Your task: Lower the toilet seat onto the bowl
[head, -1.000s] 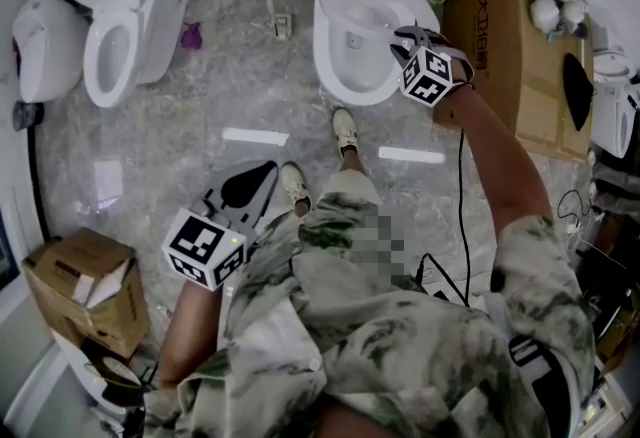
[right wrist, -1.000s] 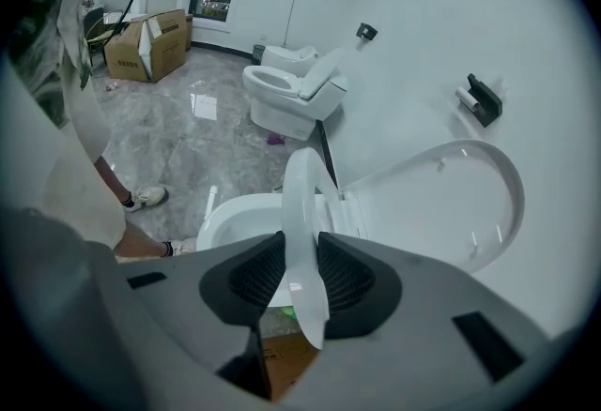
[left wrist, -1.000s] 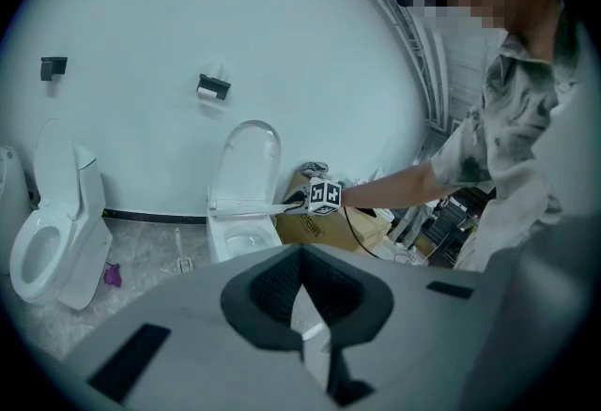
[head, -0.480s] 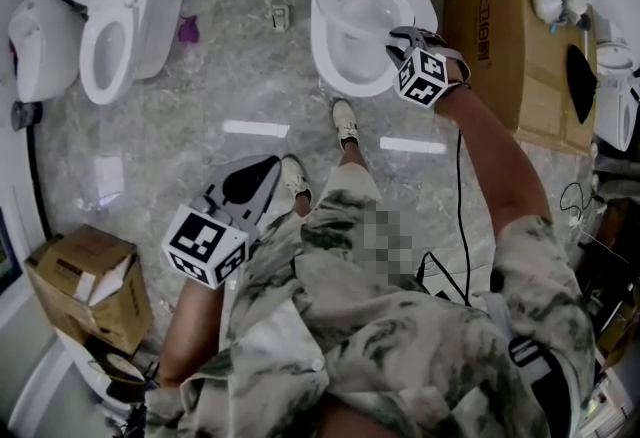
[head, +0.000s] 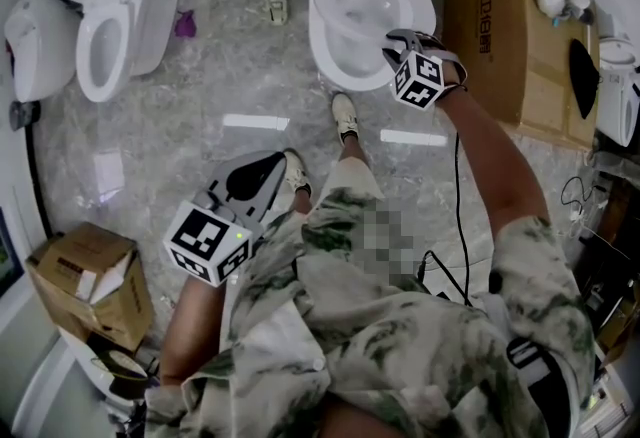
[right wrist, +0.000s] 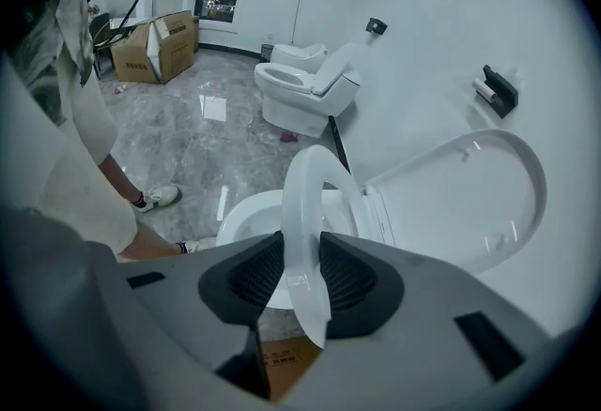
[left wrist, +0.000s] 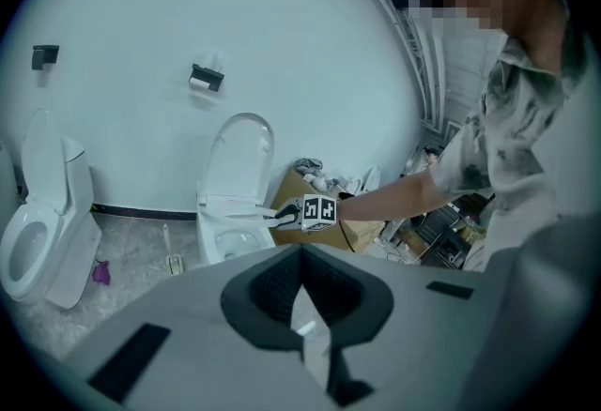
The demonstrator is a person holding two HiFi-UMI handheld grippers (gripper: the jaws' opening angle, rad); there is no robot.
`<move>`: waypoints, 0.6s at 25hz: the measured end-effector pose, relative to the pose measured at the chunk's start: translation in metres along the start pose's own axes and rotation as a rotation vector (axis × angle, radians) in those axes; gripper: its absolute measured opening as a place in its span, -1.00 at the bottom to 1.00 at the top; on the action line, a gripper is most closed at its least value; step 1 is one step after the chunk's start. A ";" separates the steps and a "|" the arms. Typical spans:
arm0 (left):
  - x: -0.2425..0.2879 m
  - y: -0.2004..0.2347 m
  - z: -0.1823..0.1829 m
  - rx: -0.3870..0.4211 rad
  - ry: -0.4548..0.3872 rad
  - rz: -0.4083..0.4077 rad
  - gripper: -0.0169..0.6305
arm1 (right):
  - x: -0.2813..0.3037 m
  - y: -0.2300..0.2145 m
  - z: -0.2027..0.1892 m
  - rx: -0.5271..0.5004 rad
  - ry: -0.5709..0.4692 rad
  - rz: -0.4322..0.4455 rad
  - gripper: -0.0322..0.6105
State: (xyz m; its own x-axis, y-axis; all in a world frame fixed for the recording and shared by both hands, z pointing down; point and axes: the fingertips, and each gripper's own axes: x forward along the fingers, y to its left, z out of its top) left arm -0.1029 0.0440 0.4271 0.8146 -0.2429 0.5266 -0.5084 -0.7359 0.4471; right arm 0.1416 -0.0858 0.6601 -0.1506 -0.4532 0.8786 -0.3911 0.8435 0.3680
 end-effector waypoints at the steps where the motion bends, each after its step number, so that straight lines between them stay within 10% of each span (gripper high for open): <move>1: 0.002 -0.001 0.000 0.002 -0.001 -0.002 -0.88 | 0.001 0.003 -0.001 0.001 0.001 0.002 -0.47; 15: 0.024 -0.001 -0.002 0.011 0.022 -0.030 -0.88 | 0.017 0.029 -0.008 0.007 0.007 0.039 -0.45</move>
State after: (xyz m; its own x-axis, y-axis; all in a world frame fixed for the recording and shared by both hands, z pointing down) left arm -0.0834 0.0398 0.4406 0.8230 -0.2065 0.5291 -0.4805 -0.7499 0.4547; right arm 0.1349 -0.0667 0.6879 -0.1590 -0.4182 0.8943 -0.3911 0.8584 0.3319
